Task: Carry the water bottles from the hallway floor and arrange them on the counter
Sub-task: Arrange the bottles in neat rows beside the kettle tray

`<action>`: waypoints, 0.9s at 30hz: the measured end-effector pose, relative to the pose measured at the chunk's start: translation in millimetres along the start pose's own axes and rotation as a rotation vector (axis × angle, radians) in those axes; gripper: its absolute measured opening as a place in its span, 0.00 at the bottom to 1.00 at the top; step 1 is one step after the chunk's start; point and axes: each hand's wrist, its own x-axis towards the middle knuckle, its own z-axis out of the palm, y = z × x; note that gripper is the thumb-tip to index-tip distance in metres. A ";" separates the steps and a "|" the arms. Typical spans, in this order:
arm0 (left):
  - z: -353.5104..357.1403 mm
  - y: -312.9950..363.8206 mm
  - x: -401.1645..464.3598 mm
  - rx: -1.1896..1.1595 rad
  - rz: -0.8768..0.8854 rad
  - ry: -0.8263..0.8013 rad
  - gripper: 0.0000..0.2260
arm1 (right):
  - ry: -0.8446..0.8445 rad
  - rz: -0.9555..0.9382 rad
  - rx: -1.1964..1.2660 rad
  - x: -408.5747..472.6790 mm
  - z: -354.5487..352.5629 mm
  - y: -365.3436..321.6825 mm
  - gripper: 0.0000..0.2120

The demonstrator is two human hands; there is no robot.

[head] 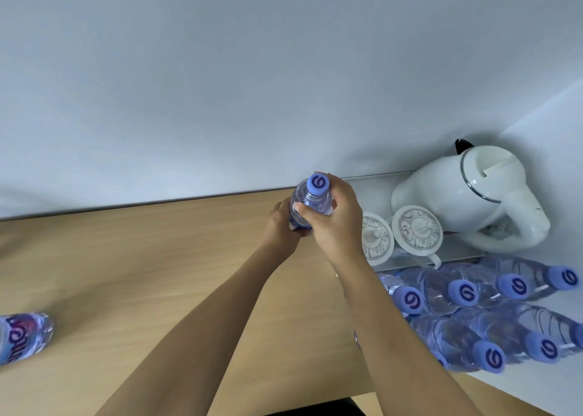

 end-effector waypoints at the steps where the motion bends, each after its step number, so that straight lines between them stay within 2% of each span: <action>1: 0.9 1.8 3.7 0.014 0.009 0.014 0.15 | 0.007 -0.012 -0.018 3.9 0.6 0.0 0.24; 14: 6.7 6.9 32.0 0.120 -0.015 0.052 0.15 | 0.006 0.052 0.015 30.5 0.6 0.6 0.25; 23: 7.3 9.1 40.3 0.144 -0.036 0.087 0.13 | -0.016 -0.014 -0.041 40.8 2.7 2.2 0.24; 27: 4.5 7.6 35.8 0.143 -0.058 0.071 0.19 | -0.045 -0.019 -0.066 42.7 0.3 3.5 0.24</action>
